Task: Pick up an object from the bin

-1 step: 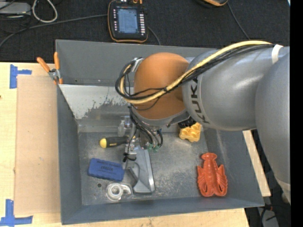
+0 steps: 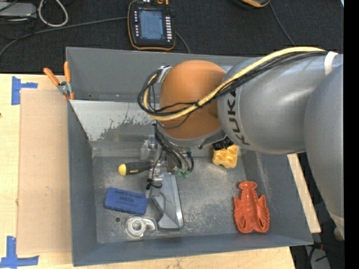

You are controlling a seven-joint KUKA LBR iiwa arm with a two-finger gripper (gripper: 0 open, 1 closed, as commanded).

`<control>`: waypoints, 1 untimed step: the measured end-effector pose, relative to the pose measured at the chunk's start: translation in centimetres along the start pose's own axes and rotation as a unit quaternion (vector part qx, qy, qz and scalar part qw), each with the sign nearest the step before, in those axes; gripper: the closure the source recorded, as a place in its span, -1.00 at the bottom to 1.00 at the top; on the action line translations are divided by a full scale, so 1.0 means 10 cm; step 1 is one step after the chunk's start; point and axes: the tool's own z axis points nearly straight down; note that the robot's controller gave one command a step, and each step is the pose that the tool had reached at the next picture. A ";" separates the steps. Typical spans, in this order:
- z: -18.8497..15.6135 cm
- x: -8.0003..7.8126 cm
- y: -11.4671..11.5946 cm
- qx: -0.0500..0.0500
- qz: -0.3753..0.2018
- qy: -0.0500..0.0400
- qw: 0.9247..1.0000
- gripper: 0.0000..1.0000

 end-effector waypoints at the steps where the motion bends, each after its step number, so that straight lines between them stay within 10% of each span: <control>1: 1.17 0.35 0.36 0.000 0.079 0.002 0.997 -1.00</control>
Offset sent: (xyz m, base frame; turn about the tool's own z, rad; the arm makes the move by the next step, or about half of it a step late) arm -0.0326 0.0511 -0.1189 0.0276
